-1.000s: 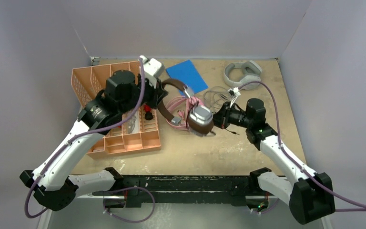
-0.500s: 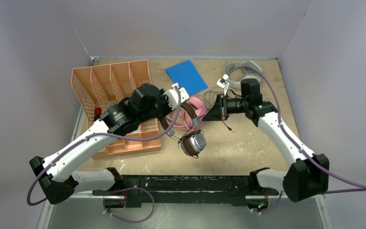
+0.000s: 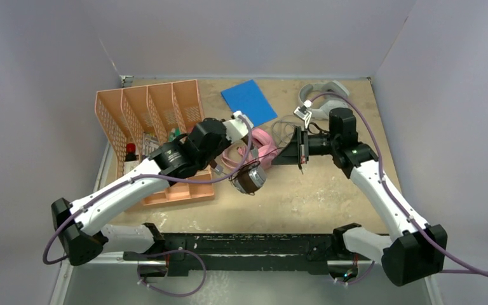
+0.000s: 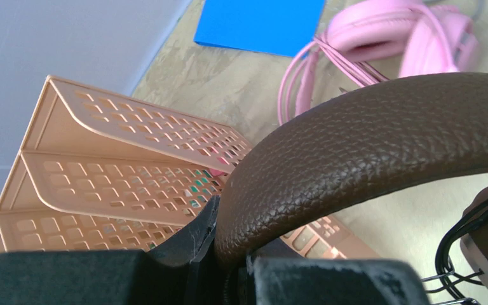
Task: Wrap the headphones
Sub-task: Wrap the headphones cable around the headphones.
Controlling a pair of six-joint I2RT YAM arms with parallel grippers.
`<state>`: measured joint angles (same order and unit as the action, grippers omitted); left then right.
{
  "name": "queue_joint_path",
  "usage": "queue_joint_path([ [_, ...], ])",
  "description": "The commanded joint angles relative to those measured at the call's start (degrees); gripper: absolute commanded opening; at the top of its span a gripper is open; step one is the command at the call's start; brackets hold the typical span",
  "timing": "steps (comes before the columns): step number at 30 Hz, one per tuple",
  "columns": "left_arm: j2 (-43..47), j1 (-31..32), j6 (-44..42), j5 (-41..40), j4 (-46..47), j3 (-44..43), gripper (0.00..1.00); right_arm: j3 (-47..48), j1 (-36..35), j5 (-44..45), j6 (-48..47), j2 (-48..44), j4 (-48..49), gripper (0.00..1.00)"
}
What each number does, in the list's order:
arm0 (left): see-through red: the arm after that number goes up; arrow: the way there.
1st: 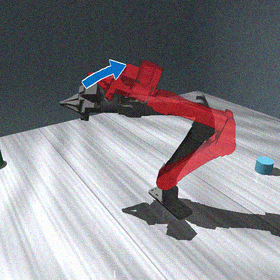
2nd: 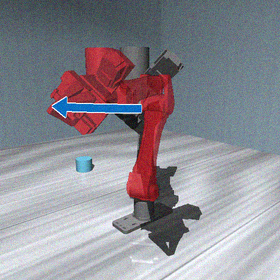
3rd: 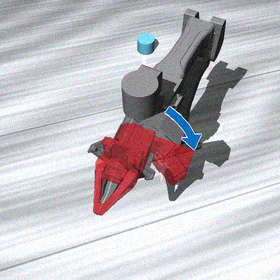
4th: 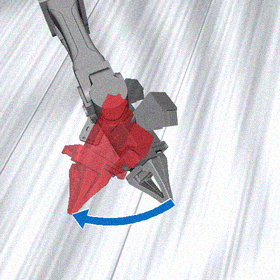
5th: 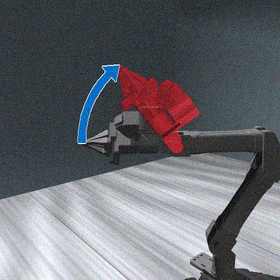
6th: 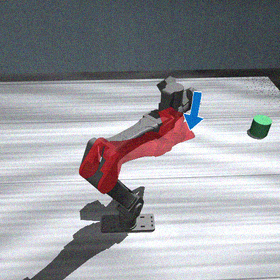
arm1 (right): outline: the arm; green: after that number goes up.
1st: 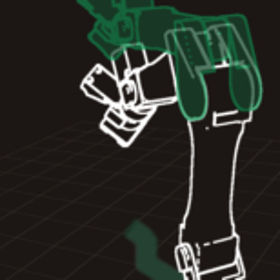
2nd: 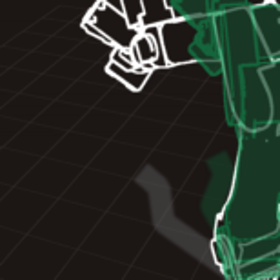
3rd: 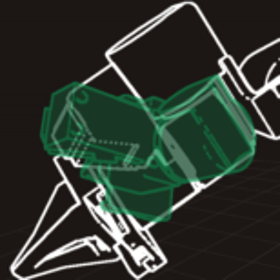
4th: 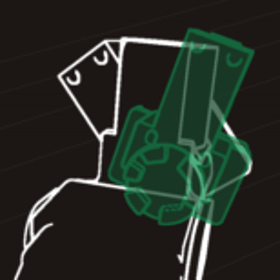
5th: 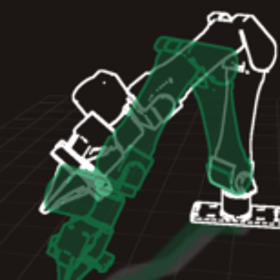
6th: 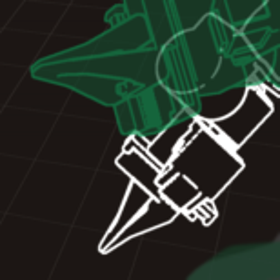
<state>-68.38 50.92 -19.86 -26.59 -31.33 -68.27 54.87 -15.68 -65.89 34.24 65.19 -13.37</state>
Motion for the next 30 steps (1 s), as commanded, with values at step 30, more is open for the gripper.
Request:
queue_joint_path([
  [30, -24.14, 0.53, 60.29, -5.25, -8.31, -26.54, 0.0, 1.55, -11.3, 56.21, 6.14, 2.4, 6.72, 0.0],
])
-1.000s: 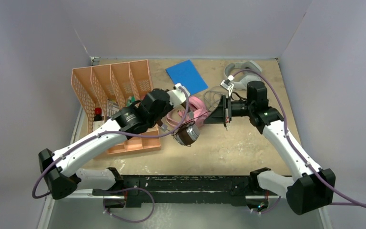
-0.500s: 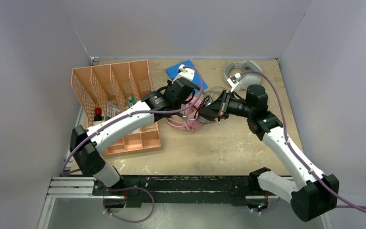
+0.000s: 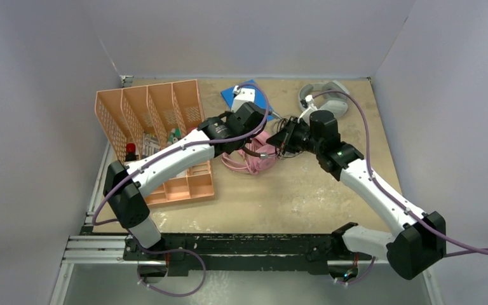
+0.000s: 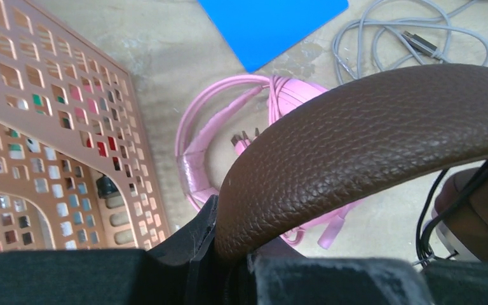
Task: Wrap the headphones
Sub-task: Wrap the headphones cable around the headphones.
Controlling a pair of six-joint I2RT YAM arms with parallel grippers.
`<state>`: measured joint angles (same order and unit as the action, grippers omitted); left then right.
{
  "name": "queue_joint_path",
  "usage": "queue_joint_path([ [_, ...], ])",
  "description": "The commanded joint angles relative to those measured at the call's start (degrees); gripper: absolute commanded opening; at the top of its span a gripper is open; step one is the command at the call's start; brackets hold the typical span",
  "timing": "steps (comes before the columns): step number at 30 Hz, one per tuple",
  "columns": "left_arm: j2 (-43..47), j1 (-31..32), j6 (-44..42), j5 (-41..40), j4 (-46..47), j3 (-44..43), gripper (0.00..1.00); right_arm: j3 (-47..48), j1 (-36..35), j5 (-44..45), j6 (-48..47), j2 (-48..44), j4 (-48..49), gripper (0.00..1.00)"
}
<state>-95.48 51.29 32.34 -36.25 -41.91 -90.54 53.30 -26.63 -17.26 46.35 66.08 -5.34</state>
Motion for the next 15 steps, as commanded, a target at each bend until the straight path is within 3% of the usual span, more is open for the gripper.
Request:
queue_joint_path([
  [1, 3.01, 0.19, 9.08, 4.79, 1.65, -4.53, 0.0, 3.96, -0.39, 8.11, -6.56, 2.26, -2.33, 0.0],
  [7, 2.81, 0.14, 17.52, 8.73, 2.6, -3.25, 0.0, 11.96, -1.03, 10.46, -9.9, 7.35, -11.61, 0.0],
  [15, 3.85, 0.09, 26.49, 2.53, 5.41, -0.09, 0.0, 17.49, -1.48, 7.68, -13.57, 10.94, -23.38, 0.09],
])
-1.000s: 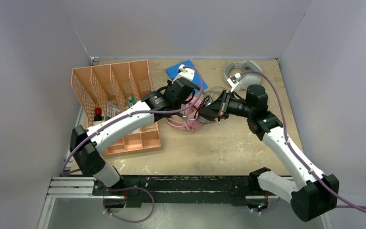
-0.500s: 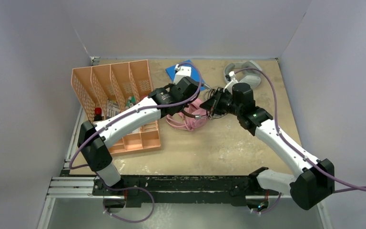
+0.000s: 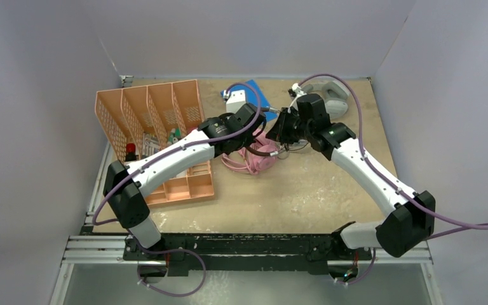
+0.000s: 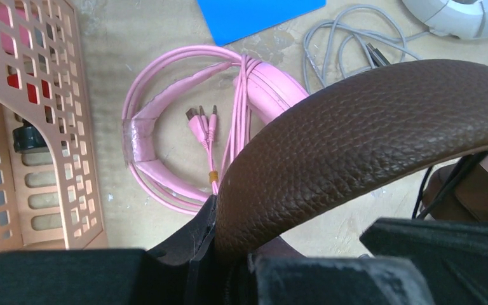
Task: Wrap the headphones
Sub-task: Wrap the headphones cable around the headphones.
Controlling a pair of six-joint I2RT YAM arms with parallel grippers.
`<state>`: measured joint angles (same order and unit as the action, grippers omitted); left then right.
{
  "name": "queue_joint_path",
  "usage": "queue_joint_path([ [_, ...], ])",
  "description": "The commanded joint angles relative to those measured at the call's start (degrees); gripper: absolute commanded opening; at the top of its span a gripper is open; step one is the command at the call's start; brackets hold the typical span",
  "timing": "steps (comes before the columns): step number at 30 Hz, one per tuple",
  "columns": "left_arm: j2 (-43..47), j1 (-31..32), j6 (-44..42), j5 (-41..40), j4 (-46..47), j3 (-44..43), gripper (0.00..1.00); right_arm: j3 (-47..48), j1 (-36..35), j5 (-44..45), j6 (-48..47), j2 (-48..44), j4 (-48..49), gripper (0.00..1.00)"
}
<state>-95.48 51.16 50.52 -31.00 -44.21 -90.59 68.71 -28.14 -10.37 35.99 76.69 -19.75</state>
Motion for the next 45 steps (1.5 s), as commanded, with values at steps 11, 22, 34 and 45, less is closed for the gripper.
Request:
queue_joint_path([
  [11, 4.94, 0.2, 11.87, -9.47, 10.23, 2.88, 0.0, 5.01, 0.06, -0.43, -5.55, 0.54, -14.96, 0.19],
  [22, 7.18, 0.24, 10.05, -15.67, 11.12, 4.76, 0.0, 3.89, 0.08, -5.83, -6.63, -5.59, -17.64, 0.5],
  [34, 8.07, 0.25, 9.01, -16.4, 11.03, 5.51, 0.0, 12.0, 0.15, -6.05, -12.78, -12.4, -24.12, 0.63],
  [45, 10.17, 0.2, 1.88, -13.01, 11.82, 7.36, 0.0, 20.04, 0.19, 0.25, -15.83, -10.59, -15.44, 0.52],
])
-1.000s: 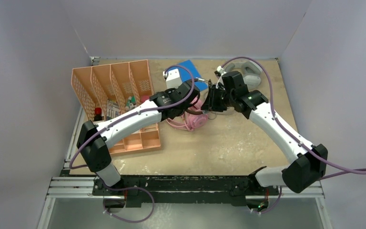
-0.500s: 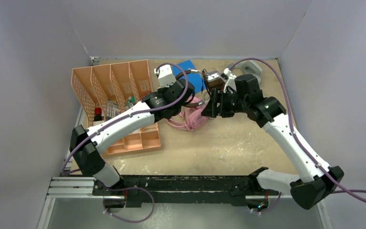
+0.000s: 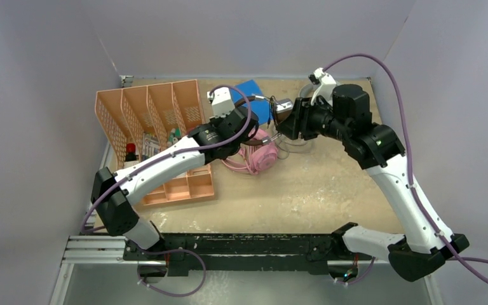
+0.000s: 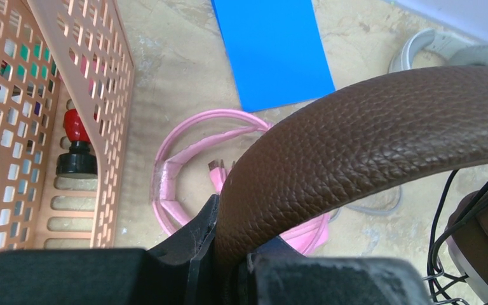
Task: Wrap the headphones
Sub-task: Place the headphones at the center of the board.
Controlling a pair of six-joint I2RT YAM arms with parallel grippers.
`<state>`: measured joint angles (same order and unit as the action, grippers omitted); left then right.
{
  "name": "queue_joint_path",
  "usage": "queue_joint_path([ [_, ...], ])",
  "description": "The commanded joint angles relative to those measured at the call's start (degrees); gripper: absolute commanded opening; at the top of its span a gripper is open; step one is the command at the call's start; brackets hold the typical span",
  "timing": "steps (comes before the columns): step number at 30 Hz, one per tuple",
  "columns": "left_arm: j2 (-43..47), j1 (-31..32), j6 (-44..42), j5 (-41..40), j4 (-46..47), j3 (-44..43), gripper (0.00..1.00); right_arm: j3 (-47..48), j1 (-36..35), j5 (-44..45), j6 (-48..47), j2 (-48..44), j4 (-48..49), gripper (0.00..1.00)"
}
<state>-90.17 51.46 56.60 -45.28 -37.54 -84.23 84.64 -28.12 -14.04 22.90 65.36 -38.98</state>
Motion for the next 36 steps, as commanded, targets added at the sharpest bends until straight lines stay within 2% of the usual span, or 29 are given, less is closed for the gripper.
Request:
queue_joint_path([
  [1, 5.35, -0.1, -6.33, 2.35, 6.51, 1.85, 0.0, 4.6, 0.15, 4.97, -3.15, 0.74, 3.48, 0.53],
  [5, 7.84, -0.08, -12.03, 7.82, 10.2, 6.0, 0.0, 4.29, 0.17, 7.79, -4.64, -0.07, 2.67, 0.61],
  [8, 9.37, -0.07, -13.27, 9.16, 11.04, 8.15, 0.0, 4.59, 0.08, 8.02, -6.73, 1.44, 2.38, 0.63],
  [10, 9.65, -0.07, -14.28, 10.79, 11.34, 8.84, 0.0, 4.77, 0.06, 6.22, -7.78, 2.6, 2.14, 0.65],
  [14, 9.81, -0.01, -17.06, 15.39, 11.61, 9.75, 0.0, 3.38, 0.08, 6.28, -12.39, 2.71, 3.04, 0.78],
  [18, 11.05, -0.04, -18.22, 16.32, 11.49, 11.06, 0.0, 3.59, 0.12, 3.98, -15.47, 4.81, 1.49, 0.82],
  [23, 12.1, -0.05, -18.24, 15.5, 10.63, 11.54, 0.0, 4.77, -0.07, 1.22, -17.49, 9.79, -1.27, 0.78],
  [29, 11.79, -0.02, -18.55, 15.99, 10.29, 11.17, 0.0, 2.11, -0.88, 0.24, -19.4, 10.44, -0.46, 0.74],
  [36, 11.07, -0.05, -19.33, 15.59, 8.7, 10.1, 0.0, 4.46, -4.58, 8.67, -22.61, 14.48, -5.24, 0.65],
])
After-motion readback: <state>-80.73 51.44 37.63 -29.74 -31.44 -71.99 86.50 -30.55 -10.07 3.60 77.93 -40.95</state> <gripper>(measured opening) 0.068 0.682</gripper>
